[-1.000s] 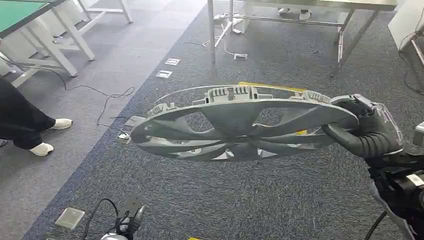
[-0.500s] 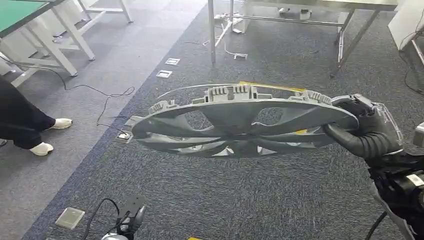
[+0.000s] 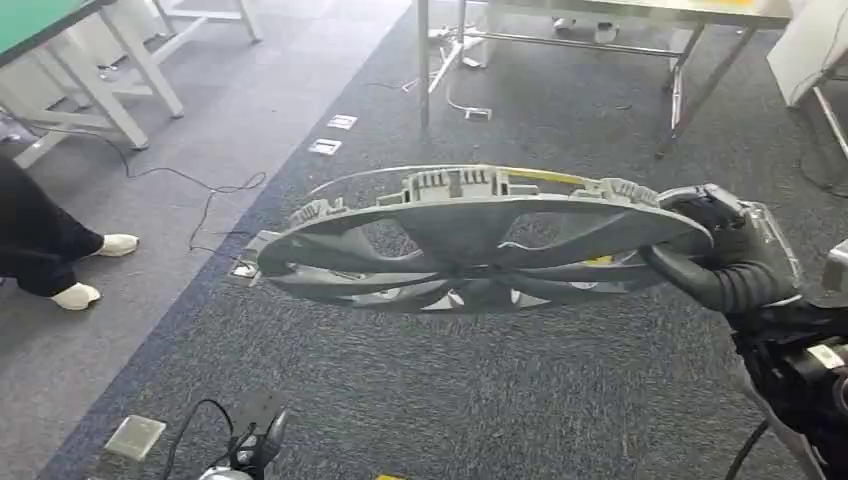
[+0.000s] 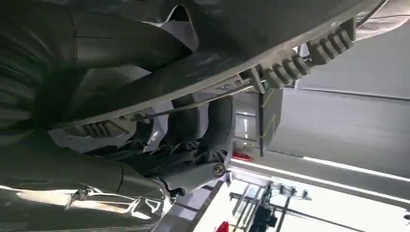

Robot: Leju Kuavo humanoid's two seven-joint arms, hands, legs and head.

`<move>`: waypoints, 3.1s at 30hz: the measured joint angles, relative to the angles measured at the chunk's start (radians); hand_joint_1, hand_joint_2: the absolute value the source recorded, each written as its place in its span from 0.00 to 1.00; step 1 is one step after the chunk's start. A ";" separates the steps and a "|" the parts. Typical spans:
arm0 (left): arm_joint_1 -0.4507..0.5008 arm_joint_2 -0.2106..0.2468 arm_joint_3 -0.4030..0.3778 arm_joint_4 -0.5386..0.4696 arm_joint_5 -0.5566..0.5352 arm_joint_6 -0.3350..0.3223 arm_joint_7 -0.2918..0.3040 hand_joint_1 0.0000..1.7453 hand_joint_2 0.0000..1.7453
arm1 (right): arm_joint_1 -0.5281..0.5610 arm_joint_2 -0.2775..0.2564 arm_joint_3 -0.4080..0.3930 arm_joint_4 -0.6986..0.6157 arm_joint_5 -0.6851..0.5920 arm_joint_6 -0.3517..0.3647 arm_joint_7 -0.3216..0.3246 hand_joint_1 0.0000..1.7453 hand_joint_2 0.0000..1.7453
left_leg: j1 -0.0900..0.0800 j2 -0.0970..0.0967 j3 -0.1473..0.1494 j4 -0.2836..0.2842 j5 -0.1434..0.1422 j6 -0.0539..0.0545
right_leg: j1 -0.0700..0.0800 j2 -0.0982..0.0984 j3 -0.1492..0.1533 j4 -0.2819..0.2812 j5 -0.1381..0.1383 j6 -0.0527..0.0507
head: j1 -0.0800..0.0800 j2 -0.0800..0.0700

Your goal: Take the parts from the cabinet and place them on the table.

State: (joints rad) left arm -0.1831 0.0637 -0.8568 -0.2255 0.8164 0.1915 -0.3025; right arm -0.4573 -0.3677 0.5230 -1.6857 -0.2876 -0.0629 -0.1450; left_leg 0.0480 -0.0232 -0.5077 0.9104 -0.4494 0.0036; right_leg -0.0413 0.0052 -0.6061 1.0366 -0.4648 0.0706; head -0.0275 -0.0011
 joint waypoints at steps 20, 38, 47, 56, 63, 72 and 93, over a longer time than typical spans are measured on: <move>0.011 -0.001 0.002 0.000 0.001 0.001 -0.004 0.00 0.00 | 0.003 0.006 0.003 0.014 0.004 0.002 -0.002 1.00 1.00 | -0.017 0.016 -0.220 0.370 -0.105 -0.026 | 0.023 -0.002 0.042 -0.041 0.007 -0.066 | -0.017 0.000; 0.011 0.000 0.004 0.000 0.001 0.001 -0.005 0.00 0.00 | 0.001 0.009 0.002 0.014 0.004 0.002 -0.003 1.00 1.00 | -0.036 0.004 -0.007 0.045 -0.024 0.028 | 0.030 -0.005 -0.025 0.023 0.069 -0.026 | 0.006 0.000; 0.007 -0.001 0.005 -0.001 0.000 0.001 -0.005 0.00 0.00 | -0.008 0.010 0.001 0.016 0.005 0.002 -0.005 1.00 1.00 | -0.040 0.013 -0.091 0.211 -0.103 -0.012 | 0.027 -0.007 0.053 -0.070 0.024 -0.073 | -0.003 0.000; 0.011 0.003 0.005 -0.001 0.001 0.000 -0.005 0.00 0.00 | -0.007 0.016 0.002 0.019 0.005 0.002 -0.005 1.00 1.00 | -0.047 0.016 -0.127 0.061 0.064 0.011 | 0.033 -0.001 0.125 -0.073 -0.046 -0.050 | -0.014 0.000; 0.013 0.003 0.006 -0.001 0.002 -0.001 -0.008 0.00 0.00 | -0.011 0.017 0.002 0.019 0.005 0.002 -0.005 1.00 1.00 | -0.042 0.012 -0.073 0.039 0.033 0.046 | 0.031 -0.002 0.006 0.172 -0.127 -0.023 | 0.003 0.000; 0.015 -0.003 0.006 -0.001 0.002 -0.002 -0.008 0.00 0.00 | -0.006 0.018 0.002 0.021 0.004 0.002 -0.005 1.00 1.00 | -0.051 0.005 -0.002 0.034 -0.032 0.025 | 0.049 -0.010 0.014 -0.065 0.058 -0.074 | 0.018 0.000; 0.008 0.004 0.005 -0.001 -0.007 -0.003 -0.002 0.00 0.00 | -0.002 0.018 -0.001 0.019 -0.008 -0.001 -0.008 1.00 1.00 | -0.033 0.020 -0.098 0.034 0.062 0.037 | 0.021 -0.004 0.060 0.112 -0.086 -0.038 | 0.011 0.000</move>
State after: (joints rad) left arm -0.1753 0.0675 -0.8515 -0.2262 0.8095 0.1888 -0.3044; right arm -0.4595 -0.3494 0.5222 -1.6667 -0.2953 -0.0637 -0.1530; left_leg 0.0152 -0.0030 -0.6054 0.9446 -0.3875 0.0410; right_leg -0.0201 0.0017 -0.5458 1.1483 -0.5508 0.0331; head -0.0164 -0.0011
